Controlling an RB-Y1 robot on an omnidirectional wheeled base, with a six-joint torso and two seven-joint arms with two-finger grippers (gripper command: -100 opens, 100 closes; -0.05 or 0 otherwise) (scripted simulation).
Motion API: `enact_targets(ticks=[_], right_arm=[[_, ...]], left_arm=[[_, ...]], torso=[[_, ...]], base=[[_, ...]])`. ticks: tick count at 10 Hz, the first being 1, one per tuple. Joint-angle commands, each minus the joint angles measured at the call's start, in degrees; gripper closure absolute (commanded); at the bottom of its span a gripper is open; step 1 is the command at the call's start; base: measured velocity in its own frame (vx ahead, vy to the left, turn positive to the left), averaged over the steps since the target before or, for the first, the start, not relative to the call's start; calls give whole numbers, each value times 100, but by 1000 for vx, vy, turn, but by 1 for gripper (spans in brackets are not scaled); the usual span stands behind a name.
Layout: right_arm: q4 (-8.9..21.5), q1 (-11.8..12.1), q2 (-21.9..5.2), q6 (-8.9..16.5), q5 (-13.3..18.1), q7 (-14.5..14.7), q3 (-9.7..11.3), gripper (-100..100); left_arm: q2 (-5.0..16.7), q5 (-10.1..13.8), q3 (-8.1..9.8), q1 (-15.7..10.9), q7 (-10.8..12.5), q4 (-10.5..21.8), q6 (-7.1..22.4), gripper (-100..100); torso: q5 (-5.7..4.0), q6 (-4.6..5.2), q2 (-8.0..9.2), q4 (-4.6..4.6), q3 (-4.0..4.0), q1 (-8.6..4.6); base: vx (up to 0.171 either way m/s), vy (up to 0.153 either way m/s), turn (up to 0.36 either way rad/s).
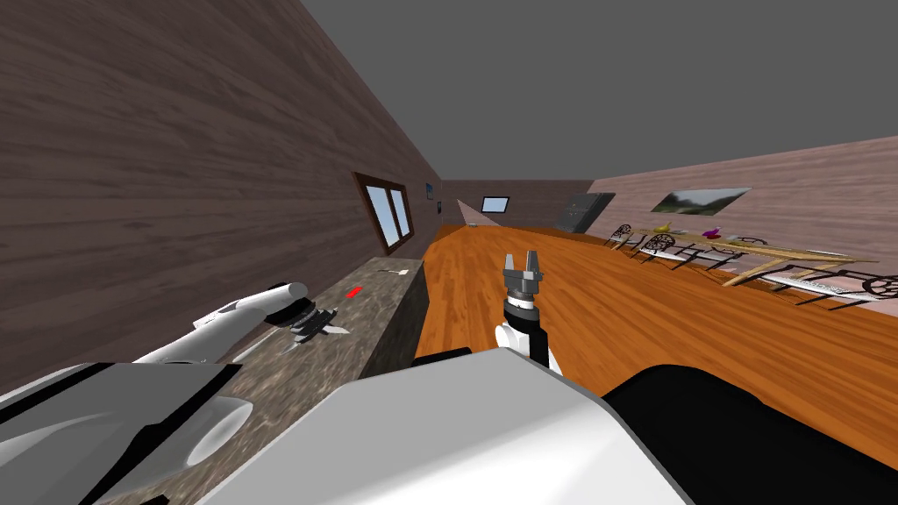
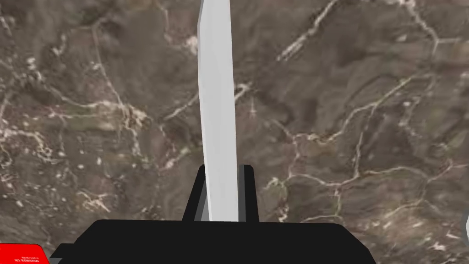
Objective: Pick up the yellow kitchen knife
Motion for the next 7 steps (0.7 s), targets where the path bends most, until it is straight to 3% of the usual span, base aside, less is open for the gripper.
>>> enact_targets(ticks=[1, 4, 5, 6, 7], right_arm=[[0, 0, 0, 0, 0, 0, 0, 0], [0, 0, 0, 0, 0, 0, 0, 0], [0, 0, 0, 0, 0, 0, 0, 0], [0, 0, 0, 0, 0, 0, 0, 0], [0, 0, 0, 0, 0, 0, 0, 0]], left_arm=[[-14, -67, 96, -34, -139, 181, 54, 100], [-110, -321, 378, -220, -554, 624, 180, 100], [-110, -321, 378, -220, -554, 714, 180, 100], [-90, -295, 364, -170, -497, 582, 178, 100], [-93, -299, 366, -167, -508, 593, 187, 0]], torso=[[0, 0, 0, 0, 0, 0], [4, 1, 5, 4, 4, 7], [5, 1, 6, 5, 6, 8], [6, -2, 8, 6, 7, 11], [6, -1, 10, 9, 9, 17]], base=[[4, -35, -2], [3, -34, -1], [0, -26, -3], [-1, -10, 2], [0, 0, 0]])
